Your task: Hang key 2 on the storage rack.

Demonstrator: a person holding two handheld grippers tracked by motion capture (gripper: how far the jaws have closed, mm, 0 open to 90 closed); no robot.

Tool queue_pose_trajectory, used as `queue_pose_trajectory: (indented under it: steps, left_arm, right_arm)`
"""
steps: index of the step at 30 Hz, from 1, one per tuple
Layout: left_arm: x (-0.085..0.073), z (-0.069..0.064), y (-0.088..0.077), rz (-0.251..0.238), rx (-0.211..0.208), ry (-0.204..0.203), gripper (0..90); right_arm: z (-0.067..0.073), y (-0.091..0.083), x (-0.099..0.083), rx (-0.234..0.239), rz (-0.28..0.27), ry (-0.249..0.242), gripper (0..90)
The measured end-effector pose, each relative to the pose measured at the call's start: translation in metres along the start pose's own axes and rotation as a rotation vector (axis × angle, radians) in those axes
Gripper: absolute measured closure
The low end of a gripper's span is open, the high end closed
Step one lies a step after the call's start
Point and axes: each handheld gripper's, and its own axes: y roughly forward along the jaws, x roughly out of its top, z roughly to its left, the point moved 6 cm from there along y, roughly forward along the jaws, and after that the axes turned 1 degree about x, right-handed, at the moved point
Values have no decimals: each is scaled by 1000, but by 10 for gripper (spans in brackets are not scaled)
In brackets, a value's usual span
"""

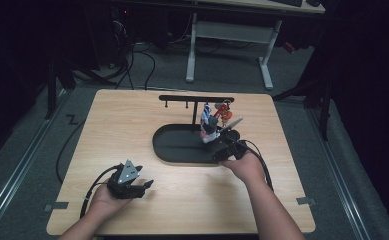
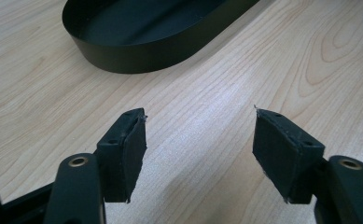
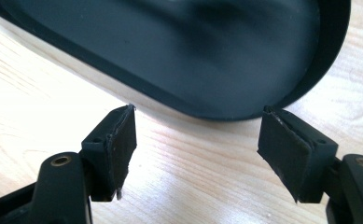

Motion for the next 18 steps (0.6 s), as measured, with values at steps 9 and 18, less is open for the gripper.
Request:
queue_pose_trajectory:
  steps: [9, 18]
  left_arm:
    - [-2, -2, 1, 7, -8, -1, 352]
    - [-2, -10, 3, 7, -29, -4, 352]
  right_arm:
    - [-5, 12, -51, -5, -211, 29, 276]
    - [2, 7, -110, -47, -475, 38, 241]
